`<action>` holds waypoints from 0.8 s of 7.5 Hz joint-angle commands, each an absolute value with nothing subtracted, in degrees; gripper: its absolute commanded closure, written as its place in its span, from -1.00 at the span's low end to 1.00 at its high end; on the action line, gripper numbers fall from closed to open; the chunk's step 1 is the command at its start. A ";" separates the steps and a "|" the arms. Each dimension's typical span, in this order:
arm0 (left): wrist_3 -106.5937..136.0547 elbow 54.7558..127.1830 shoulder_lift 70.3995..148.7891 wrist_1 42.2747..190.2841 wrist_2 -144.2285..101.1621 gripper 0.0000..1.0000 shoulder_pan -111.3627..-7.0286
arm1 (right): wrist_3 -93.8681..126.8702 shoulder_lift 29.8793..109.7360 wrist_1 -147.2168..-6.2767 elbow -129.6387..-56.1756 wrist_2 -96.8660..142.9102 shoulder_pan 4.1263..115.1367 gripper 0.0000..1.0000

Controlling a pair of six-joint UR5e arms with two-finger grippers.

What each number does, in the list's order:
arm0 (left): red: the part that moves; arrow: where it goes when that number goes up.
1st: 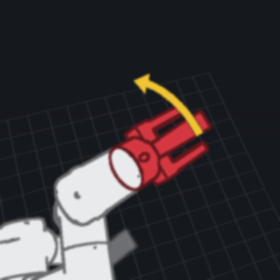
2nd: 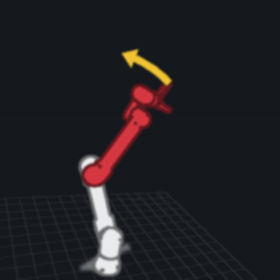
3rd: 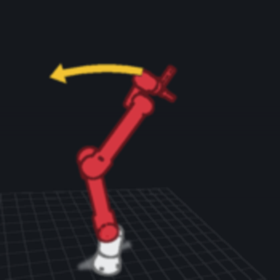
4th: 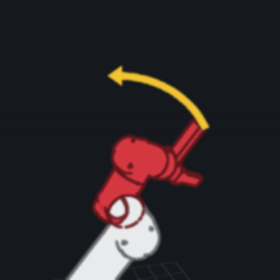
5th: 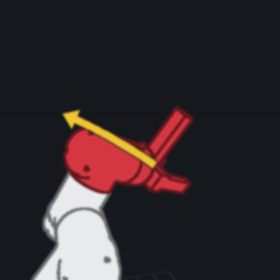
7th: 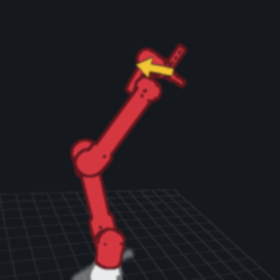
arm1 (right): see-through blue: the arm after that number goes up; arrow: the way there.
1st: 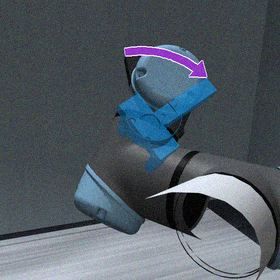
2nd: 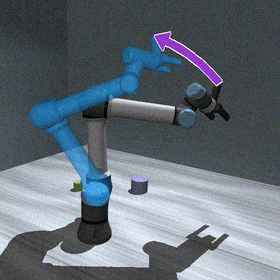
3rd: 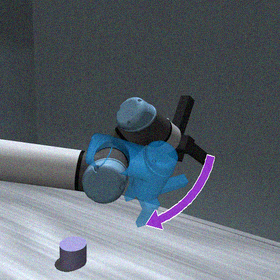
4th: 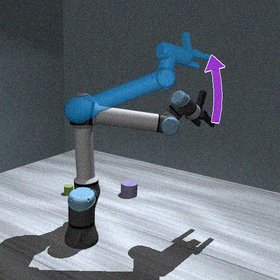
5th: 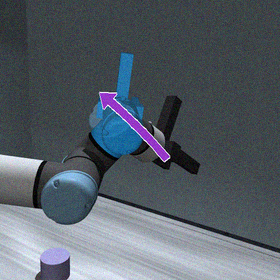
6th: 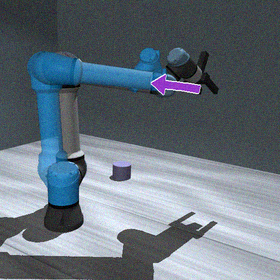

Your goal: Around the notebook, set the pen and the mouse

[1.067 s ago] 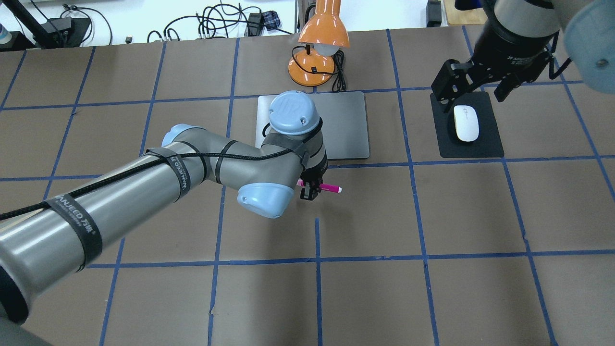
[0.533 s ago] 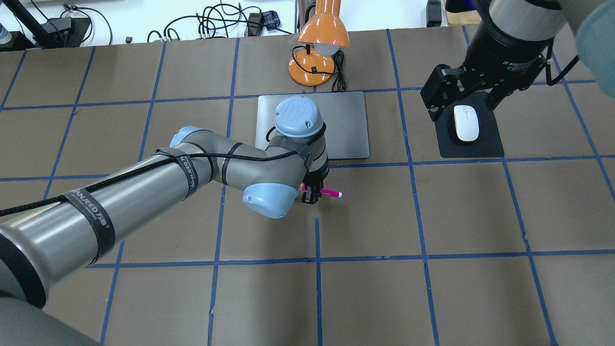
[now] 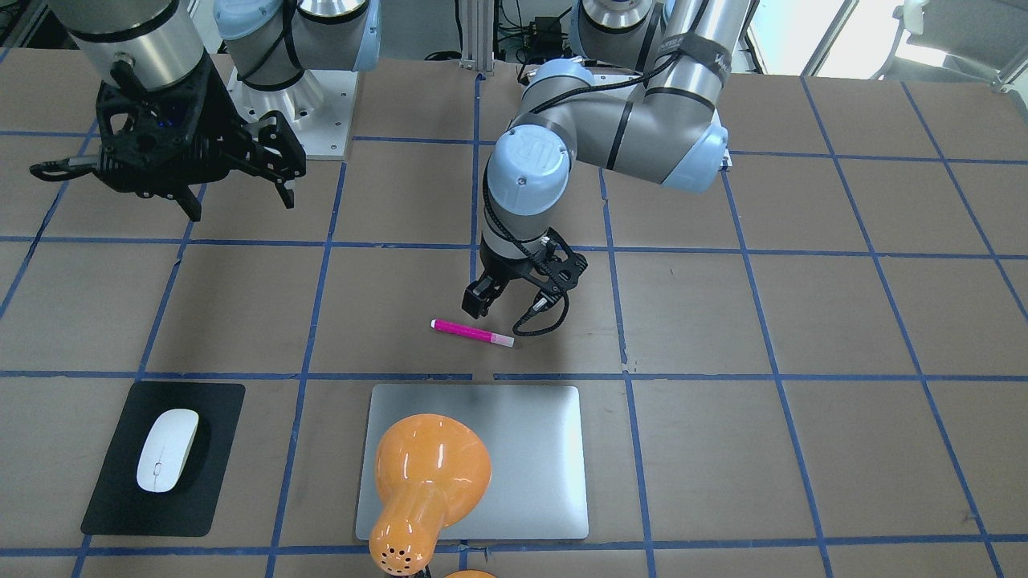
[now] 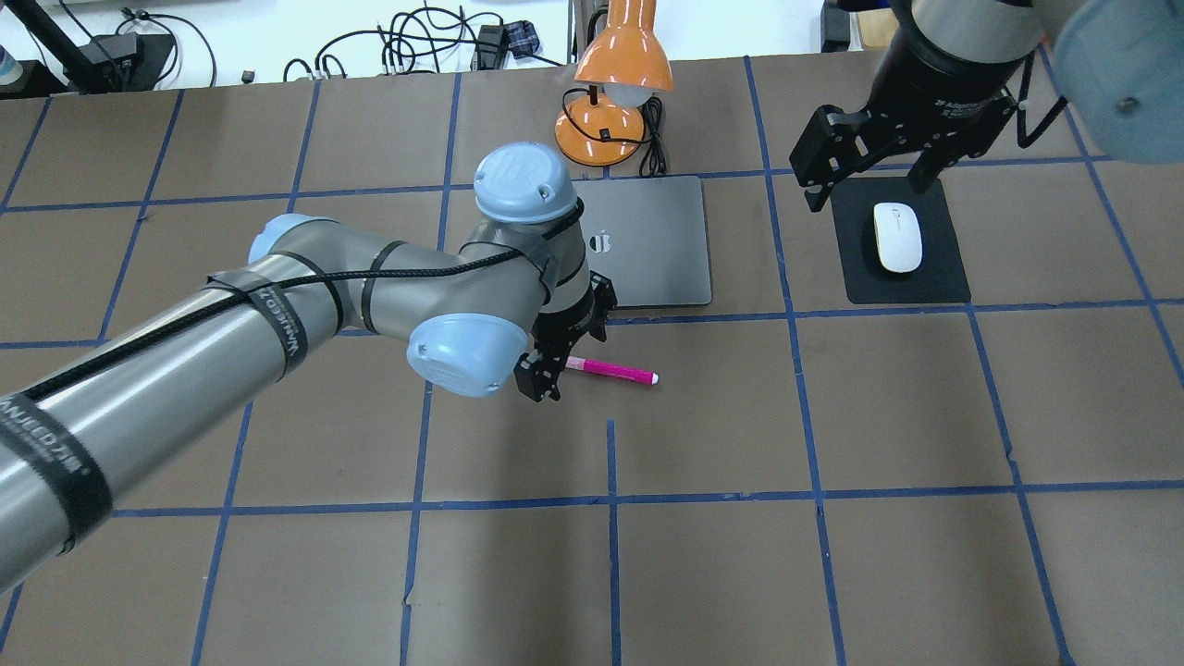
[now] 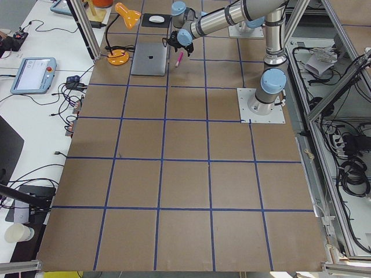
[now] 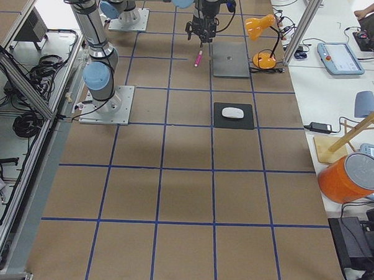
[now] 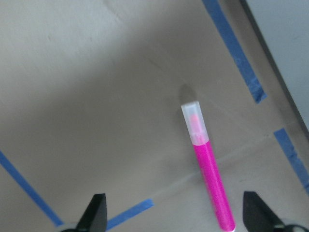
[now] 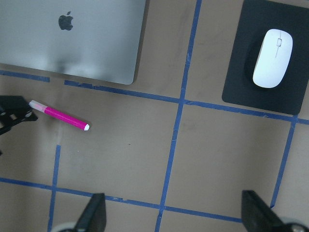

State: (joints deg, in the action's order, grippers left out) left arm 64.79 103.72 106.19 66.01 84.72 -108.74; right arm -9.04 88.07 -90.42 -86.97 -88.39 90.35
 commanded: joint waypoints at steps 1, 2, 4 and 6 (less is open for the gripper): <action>40.89 102.22 96.81 80.18 85.25 -1.00 -103.29 | -7.30 84.21 -87.91 -82.72 -90.44 90.70 -1.00; 31.82 102.22 92.85 82.68 85.69 -1.00 -101.01 | -4.34 83.94 -87.19 -82.44 -90.53 91.05 -1.00; 12.48 102.22 85.81 87.42 88.23 -1.00 -94.08 | -3.52 83.67 -87.36 -82.35 -90.71 92.55 -1.00; 0.23 101.34 82.45 86.93 88.33 -1.00 -89.05 | -1.94 83.41 -87.54 -82.35 -90.08 93.51 -1.00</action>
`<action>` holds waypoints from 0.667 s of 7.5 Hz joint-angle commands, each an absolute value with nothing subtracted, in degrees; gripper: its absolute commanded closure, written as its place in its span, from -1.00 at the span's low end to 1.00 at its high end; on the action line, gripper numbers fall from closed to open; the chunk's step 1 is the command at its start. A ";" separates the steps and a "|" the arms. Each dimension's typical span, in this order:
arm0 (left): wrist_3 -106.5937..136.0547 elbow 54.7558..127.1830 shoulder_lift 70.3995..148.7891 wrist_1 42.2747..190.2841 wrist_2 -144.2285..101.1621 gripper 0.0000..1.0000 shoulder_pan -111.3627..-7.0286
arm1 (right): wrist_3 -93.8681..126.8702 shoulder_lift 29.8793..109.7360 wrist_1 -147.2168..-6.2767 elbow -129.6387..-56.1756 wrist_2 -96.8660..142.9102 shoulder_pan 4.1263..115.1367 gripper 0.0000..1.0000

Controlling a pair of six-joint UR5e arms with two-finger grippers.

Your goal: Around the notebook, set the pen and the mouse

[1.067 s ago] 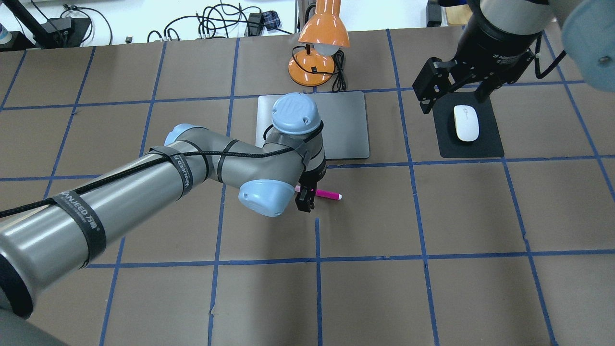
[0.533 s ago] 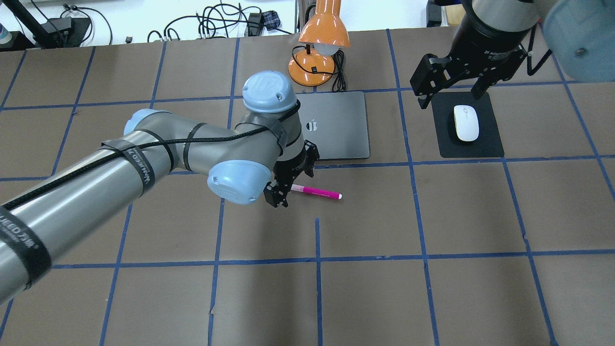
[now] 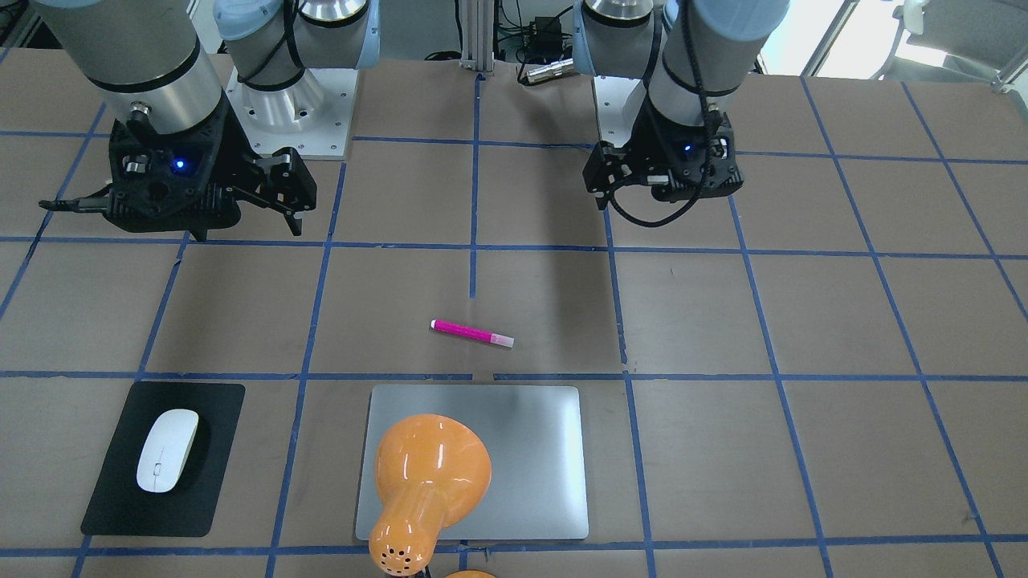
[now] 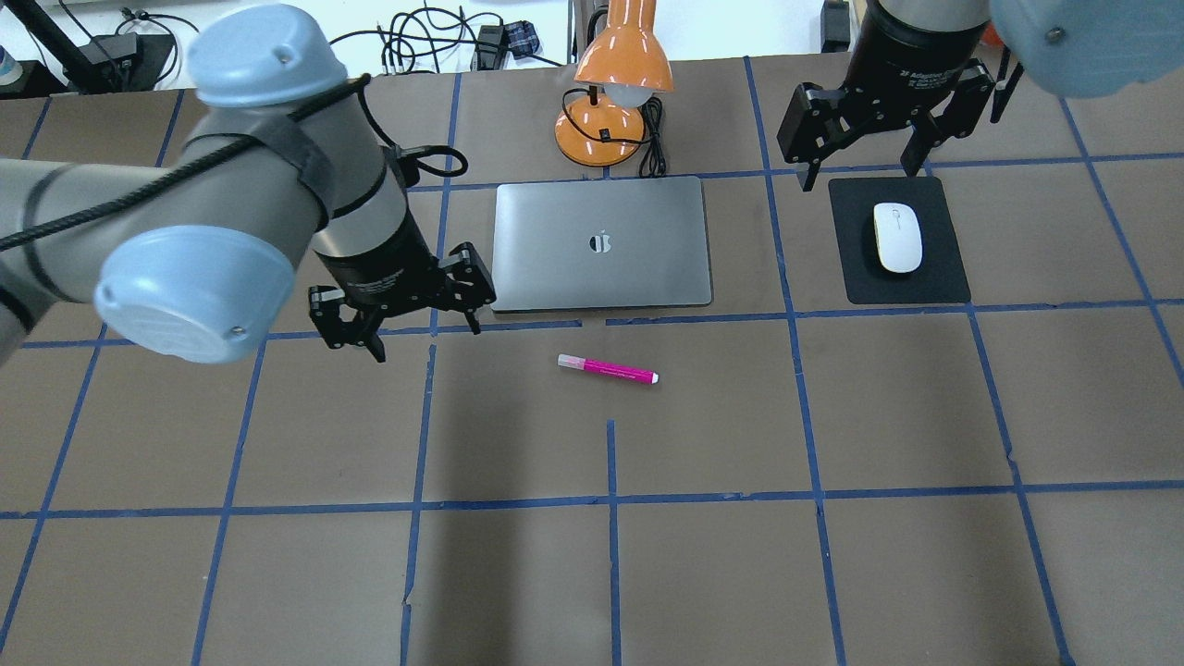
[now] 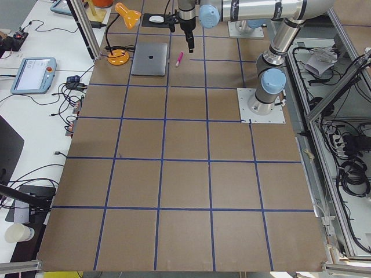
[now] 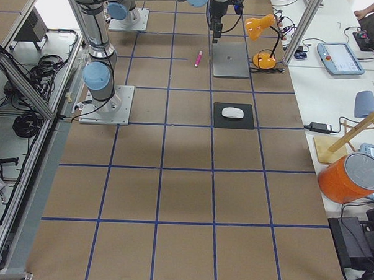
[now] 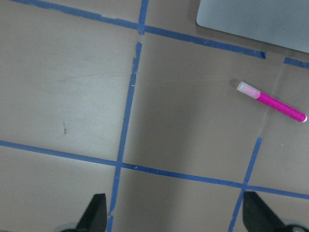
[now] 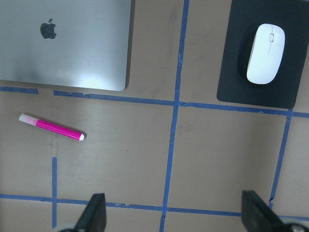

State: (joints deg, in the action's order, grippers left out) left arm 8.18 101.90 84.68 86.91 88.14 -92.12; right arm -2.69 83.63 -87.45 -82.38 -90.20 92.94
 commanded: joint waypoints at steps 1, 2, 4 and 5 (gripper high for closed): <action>-0.43 98.55 83.40 86.92 88.50 -1.00 -87.82 | -2.63 83.50 -87.89 -82.35 -89.65 93.25 -1.00; 0.08 95.48 85.24 87.71 89.03 -1.00 -87.80 | -2.55 83.58 -87.98 -82.53 -89.74 92.99 -0.98; 2.97 92.12 88.31 88.86 88.95 -1.00 -87.80 | -2.63 83.41 -87.98 -82.44 -89.65 92.73 -0.97; 2.99 89.33 90.59 89.03 88.95 -1.00 -88.06 | -2.46 83.58 -87.72 -82.70 -89.82 92.72 -0.93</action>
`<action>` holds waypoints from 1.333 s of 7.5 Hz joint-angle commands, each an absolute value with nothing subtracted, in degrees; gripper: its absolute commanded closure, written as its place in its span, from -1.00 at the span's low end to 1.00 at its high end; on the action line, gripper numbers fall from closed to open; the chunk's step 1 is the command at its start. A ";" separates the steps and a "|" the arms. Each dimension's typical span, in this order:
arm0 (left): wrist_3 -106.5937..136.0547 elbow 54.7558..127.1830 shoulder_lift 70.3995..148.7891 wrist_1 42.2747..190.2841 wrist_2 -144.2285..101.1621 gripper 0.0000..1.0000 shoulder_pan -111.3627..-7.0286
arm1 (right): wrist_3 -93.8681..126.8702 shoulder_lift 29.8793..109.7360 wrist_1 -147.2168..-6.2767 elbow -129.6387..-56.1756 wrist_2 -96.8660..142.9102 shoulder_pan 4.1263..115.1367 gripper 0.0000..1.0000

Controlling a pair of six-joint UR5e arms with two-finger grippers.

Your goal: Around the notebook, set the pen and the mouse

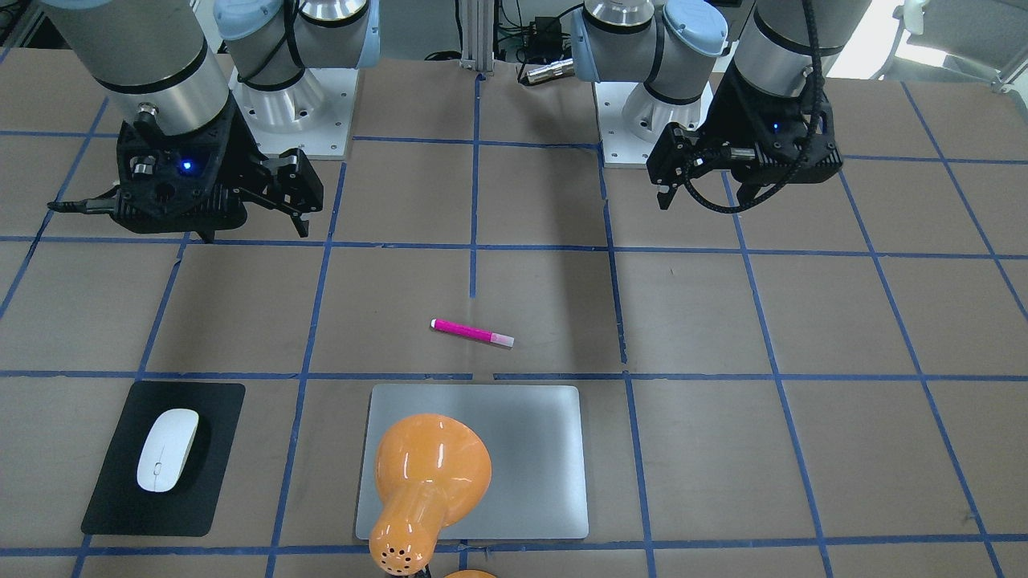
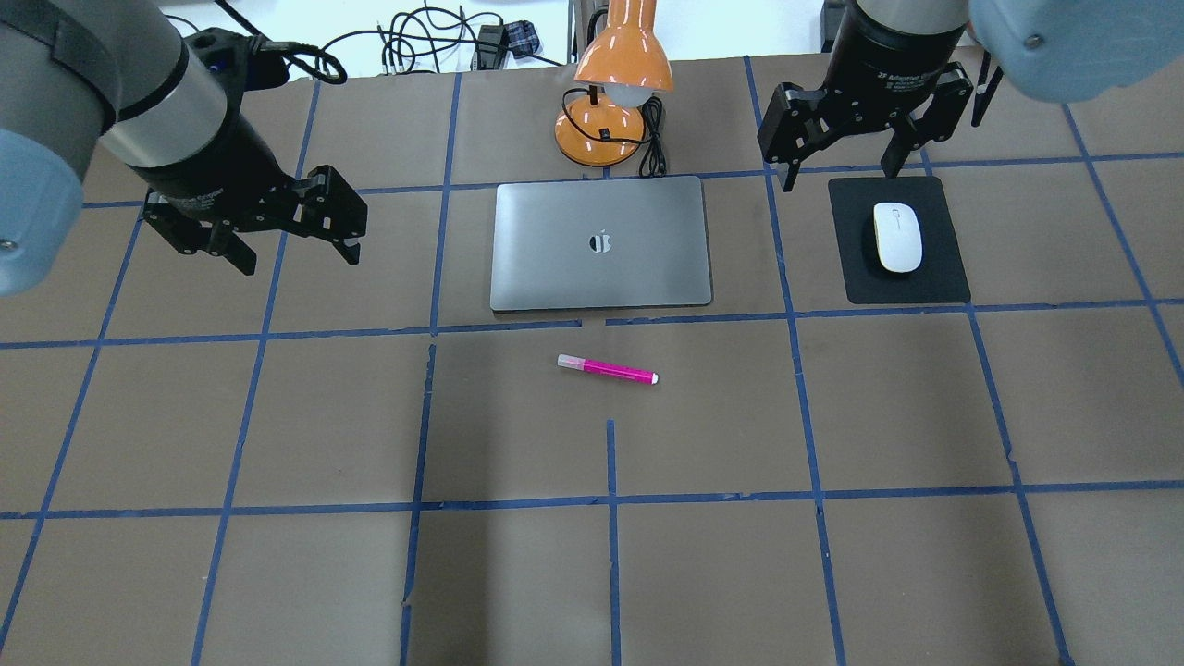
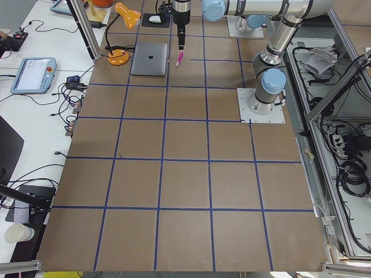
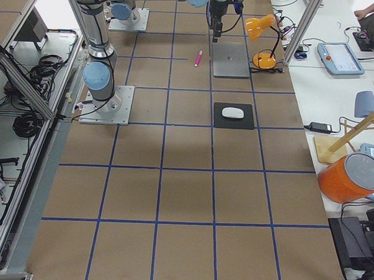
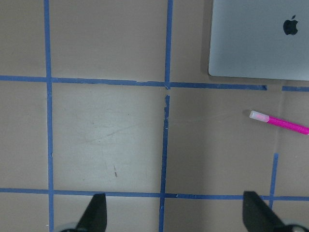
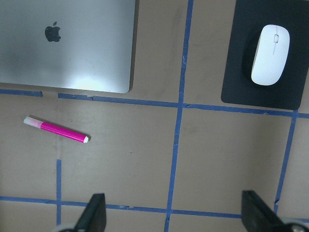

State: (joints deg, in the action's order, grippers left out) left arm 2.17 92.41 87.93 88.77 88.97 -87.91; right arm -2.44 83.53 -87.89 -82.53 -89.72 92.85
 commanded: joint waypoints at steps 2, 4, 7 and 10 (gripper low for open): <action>2.90 87.97 92.20 88.95 89.12 -1.00 -90.78 | -1.85 83.76 -87.28 -82.79 -89.91 92.90 -0.93; -0.44 89.99 90.53 88.42 89.21 -1.00 -90.35 | -1.76 83.76 -87.71 -82.62 -89.91 92.72 -0.95; 0.62 90.00 90.35 86.92 89.30 -1.00 -90.35 | -1.76 83.67 -87.63 -82.79 -90.09 92.64 -0.95; 0.62 89.91 90.35 86.92 89.12 -1.00 -90.35 | -1.32 83.76 -87.63 -82.35 -89.82 92.72 -0.96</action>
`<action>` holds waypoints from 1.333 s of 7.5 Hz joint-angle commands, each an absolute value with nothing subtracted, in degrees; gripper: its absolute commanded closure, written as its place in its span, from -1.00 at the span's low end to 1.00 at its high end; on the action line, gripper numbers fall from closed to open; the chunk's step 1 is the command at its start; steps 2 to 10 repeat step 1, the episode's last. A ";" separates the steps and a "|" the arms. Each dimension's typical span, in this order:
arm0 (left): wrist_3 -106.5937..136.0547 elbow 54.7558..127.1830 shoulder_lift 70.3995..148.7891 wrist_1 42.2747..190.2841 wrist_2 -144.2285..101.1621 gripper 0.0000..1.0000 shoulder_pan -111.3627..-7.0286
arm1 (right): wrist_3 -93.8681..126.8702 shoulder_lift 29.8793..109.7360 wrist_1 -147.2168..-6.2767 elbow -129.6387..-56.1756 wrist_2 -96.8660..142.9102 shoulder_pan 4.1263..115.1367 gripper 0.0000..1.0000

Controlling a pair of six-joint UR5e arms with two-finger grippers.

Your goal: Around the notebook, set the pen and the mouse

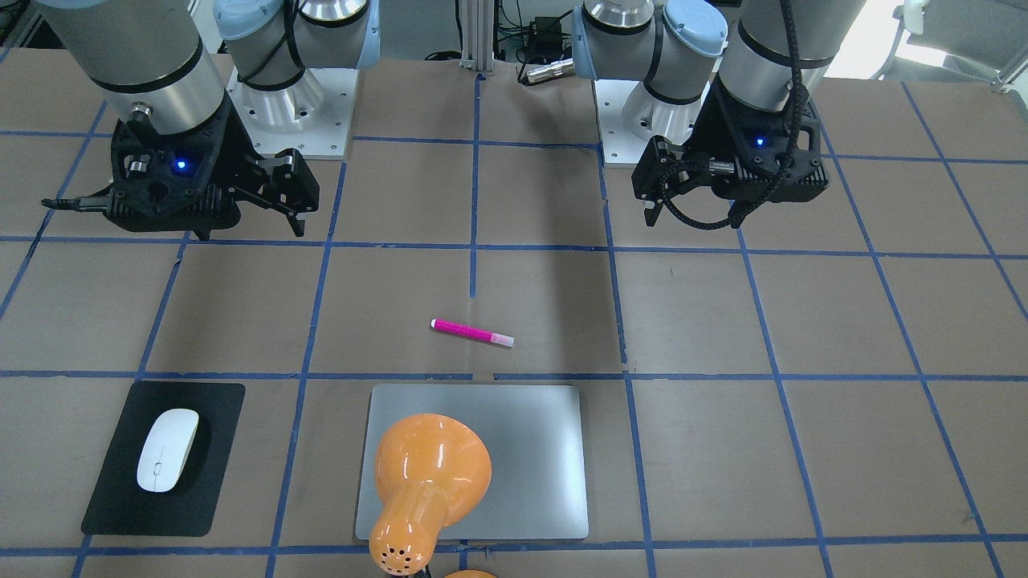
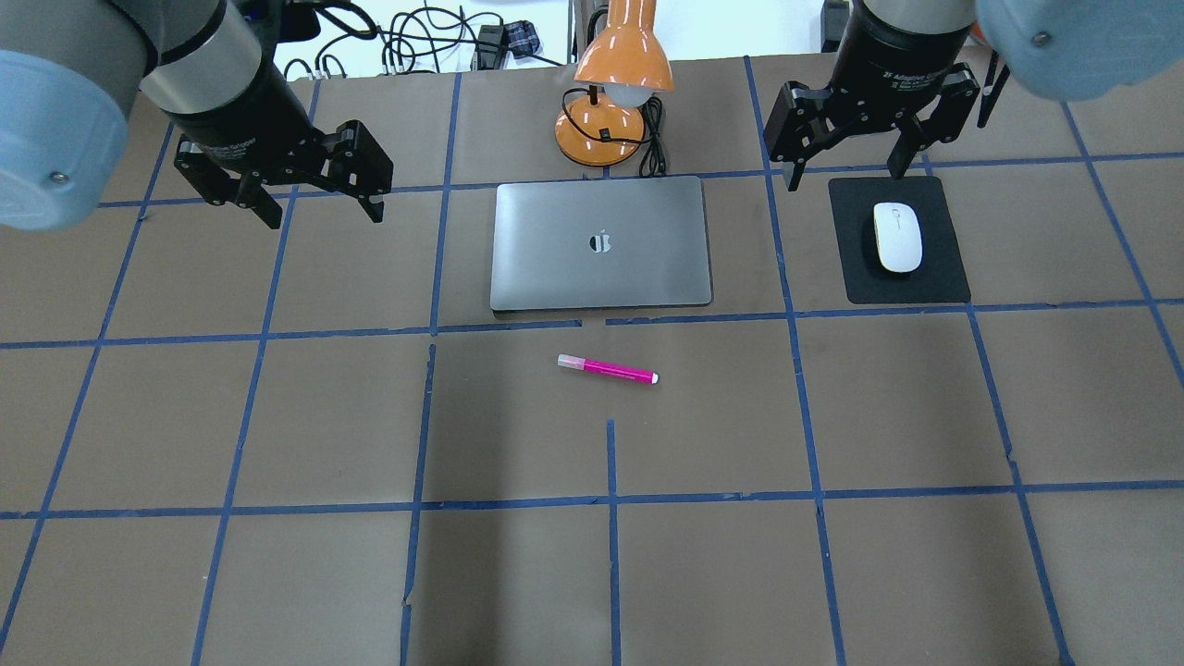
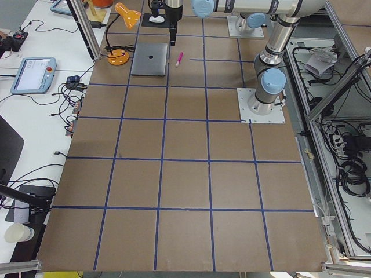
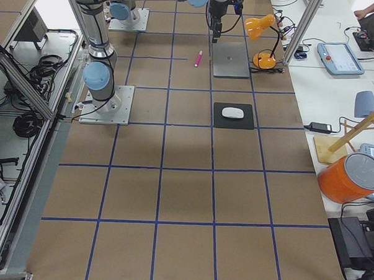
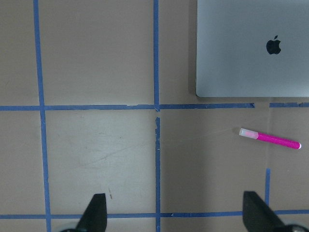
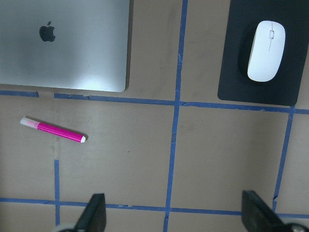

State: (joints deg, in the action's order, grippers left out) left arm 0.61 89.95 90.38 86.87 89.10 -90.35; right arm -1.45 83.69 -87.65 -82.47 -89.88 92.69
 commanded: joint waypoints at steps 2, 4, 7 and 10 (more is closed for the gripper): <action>0.62 89.91 90.35 86.84 89.03 -1.00 -90.35 | -1.32 83.67 -87.71 -82.35 -89.82 92.72 -0.96; 0.62 89.91 90.35 86.84 89.03 -1.00 -90.35 | -1.32 83.67 -87.71 -82.35 -89.82 92.72 -0.96; 0.62 89.91 90.35 86.84 89.03 -1.00 -90.35 | -1.32 83.67 -87.71 -82.35 -89.82 92.72 -0.96; 0.62 89.91 90.35 86.84 89.03 -1.00 -90.35 | -1.32 83.67 -87.71 -82.35 -89.82 92.72 -0.96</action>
